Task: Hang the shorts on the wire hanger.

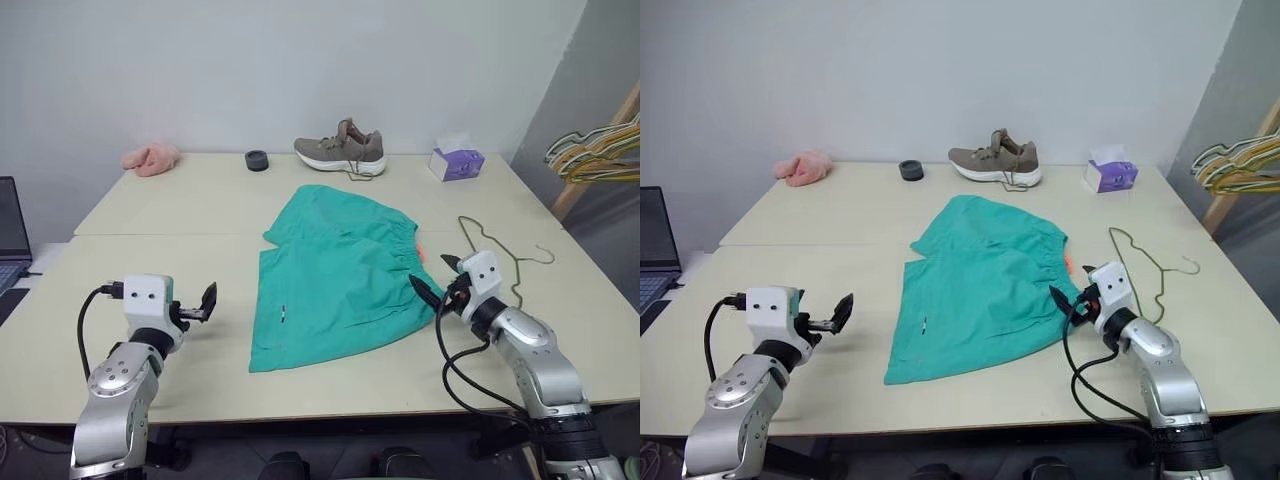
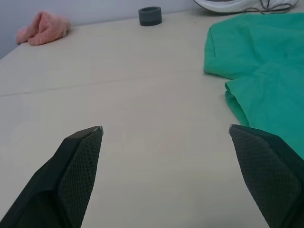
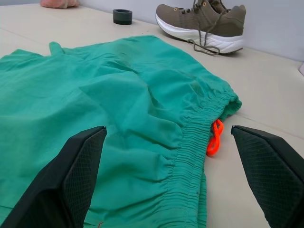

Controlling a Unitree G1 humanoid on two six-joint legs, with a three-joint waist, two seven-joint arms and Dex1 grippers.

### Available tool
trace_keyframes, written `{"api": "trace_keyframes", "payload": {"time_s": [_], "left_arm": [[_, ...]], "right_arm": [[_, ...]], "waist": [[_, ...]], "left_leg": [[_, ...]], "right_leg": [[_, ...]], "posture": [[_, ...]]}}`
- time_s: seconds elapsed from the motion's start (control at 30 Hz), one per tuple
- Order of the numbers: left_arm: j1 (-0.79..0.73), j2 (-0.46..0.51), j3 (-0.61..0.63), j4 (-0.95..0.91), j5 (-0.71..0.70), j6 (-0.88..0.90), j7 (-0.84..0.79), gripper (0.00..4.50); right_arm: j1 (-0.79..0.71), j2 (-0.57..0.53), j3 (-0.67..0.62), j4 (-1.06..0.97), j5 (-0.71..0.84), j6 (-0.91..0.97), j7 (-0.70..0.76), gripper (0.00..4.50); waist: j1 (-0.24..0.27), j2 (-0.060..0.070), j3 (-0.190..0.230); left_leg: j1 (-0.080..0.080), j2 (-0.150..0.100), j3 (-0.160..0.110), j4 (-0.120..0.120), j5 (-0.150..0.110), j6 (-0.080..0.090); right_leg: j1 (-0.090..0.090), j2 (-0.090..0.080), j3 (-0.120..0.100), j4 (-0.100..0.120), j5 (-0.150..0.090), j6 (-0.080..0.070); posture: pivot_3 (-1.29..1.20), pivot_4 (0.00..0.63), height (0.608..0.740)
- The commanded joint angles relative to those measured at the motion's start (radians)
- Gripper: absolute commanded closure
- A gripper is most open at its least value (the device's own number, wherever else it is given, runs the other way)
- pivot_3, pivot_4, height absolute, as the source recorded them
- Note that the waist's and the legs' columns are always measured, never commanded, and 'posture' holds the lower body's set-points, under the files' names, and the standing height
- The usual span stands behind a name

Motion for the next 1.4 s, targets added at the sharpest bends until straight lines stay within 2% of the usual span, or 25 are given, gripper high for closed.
{"api": "trace_keyframes", "payload": {"time_s": [0.03,0.23,0.63,0.77,0.97,1.13,1.27,1.4], "left_arm": [[-0.012,0.020,0.017,-0.033,0.012,-0.045,-0.008,0.00],[-0.010,0.032,0.000,-0.041,0.018,-0.048,-0.027,0.00],[-0.021,-0.004,0.012,-0.049,0.011,-0.064,-0.002,0.00],[0.006,0.008,0.008,-0.071,-0.066,-0.108,-0.119,0.00],[0.054,0.080,-0.072,-0.107,-0.064,-0.101,-0.255,0.00],[0.074,0.168,-0.169,-0.164,-0.132,0.020,-0.404,0.00],[0.057,0.282,-0.295,-0.142,-0.060,-0.015,-0.543,0.00],[0.023,0.339,-0.381,-0.079,0.010,-0.065,-0.608,0.00]], "right_arm": [[-0.009,-0.001,-0.017,-0.024,-0.006,-0.029,-0.005,0.01],[-0.004,-0.014,-0.006,-0.027,-0.020,-0.047,0.019,0.01],[0.000,-0.002,-0.004,-0.038,-0.030,-0.042,0.008,0.01],[-0.003,-0.005,-0.003,-0.036,-0.038,-0.053,0.009,0.01],[-0.007,-0.019,-0.003,-0.046,-0.015,-0.033,0.049,0.01],[0.024,-0.115,0.043,-0.155,0.070,0.051,0.236,0.01],[0.078,-0.299,0.084,-0.317,0.185,0.181,0.456,0.01],[0.092,-0.367,0.088,-0.389,0.226,0.237,0.498,0.01]], "waist": [[0.000,0.000,0.000],[-0.001,0.000,0.000],[-0.001,0.000,0.000],[-0.001,0.000,0.000],[-0.002,0.001,-0.001],[-0.004,0.003,-0.001],[-0.004,0.004,0.000],[-0.012,0.005,-0.001]], "left_leg": [[0.000,0.000,0.000,0.000,0.000,0.000],[0.000,0.000,0.000,0.000,0.000,0.000],[0.000,0.000,0.000,0.000,0.000,0.000],[0.000,0.000,0.000,0.000,0.000,0.000],[0.000,0.000,0.001,0.000,0.000,0.000],[0.000,0.000,0.001,0.000,0.000,0.000],[0.000,0.000,0.000,-0.001,0.000,0.000],[0.001,0.001,0.000,-0.001,0.000,0.000]], "right_leg": [[0.000,0.000,0.000,0.000,0.000,0.000],[0.000,0.000,0.000,0.000,0.000,0.000],[0.000,0.000,0.000,0.000,0.000,0.000],[0.000,0.000,0.000,0.000,0.000,0.000],[0.000,0.000,0.000,0.000,0.000,0.000],[0.000,0.001,0.000,0.000,-0.001,0.000],[0.000,0.001,0.000,-0.001,-0.002,0.000],[0.000,0.002,0.000,-0.001,-0.004,0.002]], "posture": [[0.03,0.000,0.740],[0.03,0.000,0.740],[0.03,0.000,0.740],[0.03,0.000,0.740],[0.02,0.000,0.740],[0.00,0.000,0.740],[-0.03,0.000,0.740],[-0.07,0.000,0.740]]}}
